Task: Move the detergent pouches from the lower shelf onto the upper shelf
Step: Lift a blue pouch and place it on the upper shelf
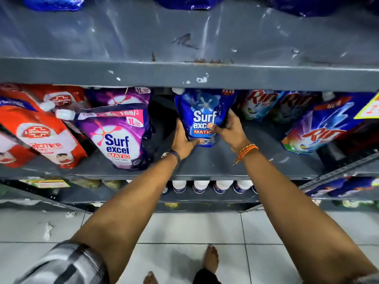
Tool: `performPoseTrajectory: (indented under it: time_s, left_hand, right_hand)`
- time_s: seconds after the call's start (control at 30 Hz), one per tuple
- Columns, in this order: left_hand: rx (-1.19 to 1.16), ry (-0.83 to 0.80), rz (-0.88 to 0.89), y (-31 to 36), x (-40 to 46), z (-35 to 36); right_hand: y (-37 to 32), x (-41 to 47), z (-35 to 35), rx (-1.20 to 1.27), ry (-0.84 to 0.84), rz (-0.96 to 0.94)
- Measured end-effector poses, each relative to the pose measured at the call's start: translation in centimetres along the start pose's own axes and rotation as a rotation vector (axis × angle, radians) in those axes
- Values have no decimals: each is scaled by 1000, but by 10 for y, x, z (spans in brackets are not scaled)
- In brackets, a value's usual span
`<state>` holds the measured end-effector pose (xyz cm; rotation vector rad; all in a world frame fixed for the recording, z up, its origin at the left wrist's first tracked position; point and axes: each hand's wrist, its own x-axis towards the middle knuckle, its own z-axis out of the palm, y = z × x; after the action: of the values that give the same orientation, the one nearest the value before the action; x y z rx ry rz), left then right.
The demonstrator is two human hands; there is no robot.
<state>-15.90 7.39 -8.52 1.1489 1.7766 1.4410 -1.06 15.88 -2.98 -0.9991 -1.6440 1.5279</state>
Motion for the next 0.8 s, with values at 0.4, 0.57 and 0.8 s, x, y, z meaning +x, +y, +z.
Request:
performPoseTrajectory:
  time_s: [0.4, 0.57, 0.8]
  left_hand:
    - [-19, -54, 29, 9, -139, -49]
    - [7, -28, 130, 51, -186, -98]
    - [135, 67, 420, 165, -203, -185]
  right_hand:
    - [-21, -146, 34, 2, 108, -3]
    - [-77, -204, 55, 44, 78, -129]
    - [-202, -230, 88, 44, 22, -409]
